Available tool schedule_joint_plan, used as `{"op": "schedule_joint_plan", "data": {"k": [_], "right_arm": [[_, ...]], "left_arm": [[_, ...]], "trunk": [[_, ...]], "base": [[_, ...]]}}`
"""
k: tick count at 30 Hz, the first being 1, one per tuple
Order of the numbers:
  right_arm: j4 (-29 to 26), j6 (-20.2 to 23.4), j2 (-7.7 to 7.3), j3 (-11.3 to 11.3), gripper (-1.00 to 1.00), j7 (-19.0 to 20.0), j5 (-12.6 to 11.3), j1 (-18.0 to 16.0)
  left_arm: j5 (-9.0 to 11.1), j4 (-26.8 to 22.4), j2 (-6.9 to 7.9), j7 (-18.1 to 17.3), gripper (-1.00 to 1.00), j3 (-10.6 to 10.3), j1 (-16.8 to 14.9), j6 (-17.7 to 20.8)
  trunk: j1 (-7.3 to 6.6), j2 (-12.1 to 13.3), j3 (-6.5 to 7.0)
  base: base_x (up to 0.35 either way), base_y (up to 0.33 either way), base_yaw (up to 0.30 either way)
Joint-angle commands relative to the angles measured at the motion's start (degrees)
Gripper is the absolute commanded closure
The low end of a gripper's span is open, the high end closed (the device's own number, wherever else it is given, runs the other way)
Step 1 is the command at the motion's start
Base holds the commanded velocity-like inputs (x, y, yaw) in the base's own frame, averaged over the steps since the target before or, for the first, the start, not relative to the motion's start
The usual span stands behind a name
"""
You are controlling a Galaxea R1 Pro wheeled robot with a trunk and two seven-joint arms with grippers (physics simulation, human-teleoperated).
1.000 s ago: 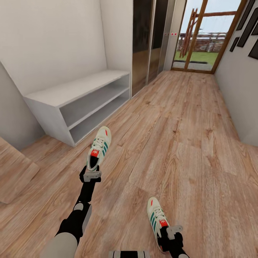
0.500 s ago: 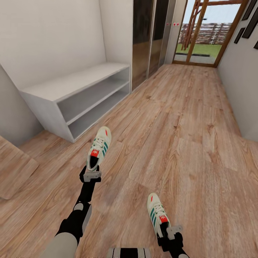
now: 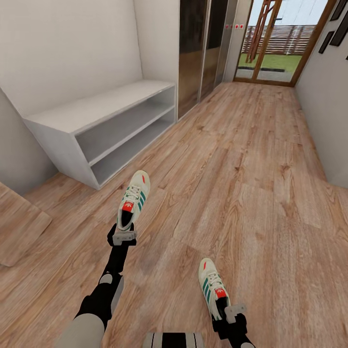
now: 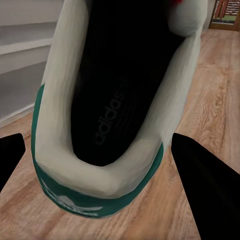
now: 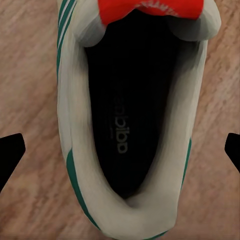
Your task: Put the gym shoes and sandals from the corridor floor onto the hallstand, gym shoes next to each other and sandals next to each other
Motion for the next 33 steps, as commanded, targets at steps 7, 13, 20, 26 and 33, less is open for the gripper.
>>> {"op": "schedule_joint_plan", "data": {"k": [7,13,20,26,33], "right_arm": [[0.0,0.0,0.0,0.0,-1.0,0.0,0.0,0.0],[0.0,0.0,-0.06,-0.1,-1.0,0.0,0.0,0.0],[0.0,0.0,-0.09,-0.1,-1.0,0.0,0.0,0.0],[0.1,0.0,-0.09,0.0,-1.0,0.0,0.0,0.0],[1.8,0.0,-0.06,0.0,-1.0,0.0,0.0,0.0]], "left_arm": [[0.0,0.0,0.0,0.0,1.0,0.0,0.0,0.0],[0.0,0.0,0.0,0.0,1.0,0.0,0.0,0.0],[0.0,0.0,0.0,0.0,1.0,-0.1,0.0,0.0],[0.0,0.0,0.0,0.0,1.0,-0.1,0.0,0.0],[0.0,0.0,0.0,0.0,1.0,-0.1,0.0,0.0]], "trunk": [[0.0,0.0,0.0],[0.0,0.0,0.0],[0.05,0.0,-0.44],[0.05,0.0,-0.44],[0.13,-0.1,-1.11]], "base": [[0.0,0.0,0.0],[0.0,0.0,0.0],[0.0,0.0,0.0],[0.0,0.0,0.0],[0.0,0.0,0.0]]}}
